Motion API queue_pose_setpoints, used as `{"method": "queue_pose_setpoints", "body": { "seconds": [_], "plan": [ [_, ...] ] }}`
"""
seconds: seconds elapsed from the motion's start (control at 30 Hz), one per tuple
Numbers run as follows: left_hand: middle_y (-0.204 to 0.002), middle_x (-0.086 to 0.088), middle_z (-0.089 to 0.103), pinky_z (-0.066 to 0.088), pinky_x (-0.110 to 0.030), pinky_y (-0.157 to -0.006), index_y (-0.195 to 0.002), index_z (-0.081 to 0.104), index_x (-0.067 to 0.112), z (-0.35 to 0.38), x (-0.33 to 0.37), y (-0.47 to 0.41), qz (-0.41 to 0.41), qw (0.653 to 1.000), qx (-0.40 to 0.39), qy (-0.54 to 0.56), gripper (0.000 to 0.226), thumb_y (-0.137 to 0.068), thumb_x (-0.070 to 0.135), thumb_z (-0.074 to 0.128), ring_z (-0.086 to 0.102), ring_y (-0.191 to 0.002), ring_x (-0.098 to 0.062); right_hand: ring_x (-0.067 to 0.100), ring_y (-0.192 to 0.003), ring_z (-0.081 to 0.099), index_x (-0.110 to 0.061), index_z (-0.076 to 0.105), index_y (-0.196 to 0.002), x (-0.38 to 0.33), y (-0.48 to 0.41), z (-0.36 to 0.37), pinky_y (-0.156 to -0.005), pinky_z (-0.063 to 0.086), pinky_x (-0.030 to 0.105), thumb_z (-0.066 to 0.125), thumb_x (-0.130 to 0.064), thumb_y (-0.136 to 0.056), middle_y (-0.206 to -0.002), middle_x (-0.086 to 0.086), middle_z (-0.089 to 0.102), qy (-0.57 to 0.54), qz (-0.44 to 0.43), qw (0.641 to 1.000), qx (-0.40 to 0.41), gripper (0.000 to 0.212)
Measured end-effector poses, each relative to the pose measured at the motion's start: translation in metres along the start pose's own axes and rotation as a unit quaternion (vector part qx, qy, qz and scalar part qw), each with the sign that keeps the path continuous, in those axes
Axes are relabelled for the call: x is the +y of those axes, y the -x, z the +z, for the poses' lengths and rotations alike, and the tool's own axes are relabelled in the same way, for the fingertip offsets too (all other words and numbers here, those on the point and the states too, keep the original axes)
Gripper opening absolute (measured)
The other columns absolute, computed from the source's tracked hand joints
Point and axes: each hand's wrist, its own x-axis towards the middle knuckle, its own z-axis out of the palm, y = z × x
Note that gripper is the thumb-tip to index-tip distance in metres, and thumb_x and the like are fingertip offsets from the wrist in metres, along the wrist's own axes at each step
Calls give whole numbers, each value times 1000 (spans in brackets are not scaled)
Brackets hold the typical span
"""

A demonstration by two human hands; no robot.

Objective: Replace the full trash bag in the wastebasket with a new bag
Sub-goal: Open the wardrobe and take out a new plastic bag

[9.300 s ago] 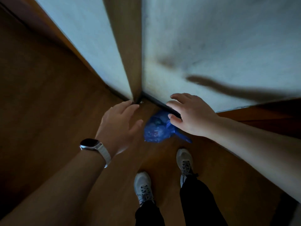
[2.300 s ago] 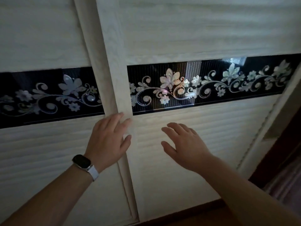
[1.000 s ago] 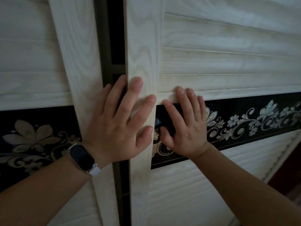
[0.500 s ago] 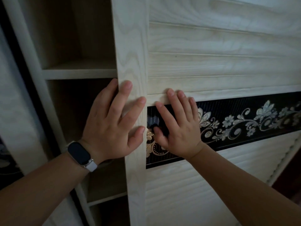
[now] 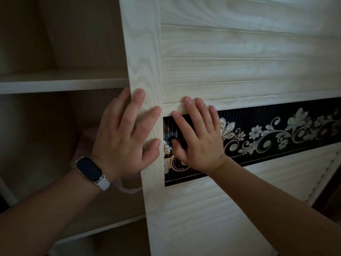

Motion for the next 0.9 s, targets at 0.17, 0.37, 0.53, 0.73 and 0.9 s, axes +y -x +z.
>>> {"method": "queue_pose_setpoints", "body": {
  "seconds": [0.17,0.37,0.53,0.73,0.9],
  "plan": [
    [-144,-23,26,31,-58,-108,-134,43,7,16,22,-17,-2,1000,-3,7,65,-80,36,61,30,-132,-48,33,-139,32,-16,46,-138,30,10,-5,-113,23,50,57,-43,-81,-146,16,37,-4,3,1000,-3,64],
    [-143,-23,28,33,-59,-107,-134,43,8,32,41,-32,-6,1000,-2,0,63,-80,36,60,33,-131,-50,34,-138,33,-15,47,-138,55,19,-10,-113,23,50,57,-42,-82,-146,17,38,-5,5,1000,-10,63],
    [-143,-22,30,32,-60,-107,-132,44,7,35,39,-32,2,1000,-6,6,61,-80,33,57,42,-124,-55,36,-138,34,-13,49,-137,59,20,-14,-112,26,53,61,-39,-80,-146,18,38,-25,-4,999,-23,64],
    [-144,-22,30,32,-59,-107,-133,44,6,33,44,-31,-4,1000,-17,-2,59,-82,33,58,40,-127,-53,36,-138,33,-12,49,-136,59,20,-15,-111,26,54,61,-38,-80,-145,18,38,-27,-1,999,-19,63],
    [-146,-18,30,36,-56,-104,-134,45,10,24,49,-17,-15,999,-39,20,60,-81,32,60,34,-133,-45,40,-137,34,-11,49,-134,47,18,-19,-111,26,57,61,-32,-78,-144,21,39,-33,27,999,-33,61]
  ]
}}
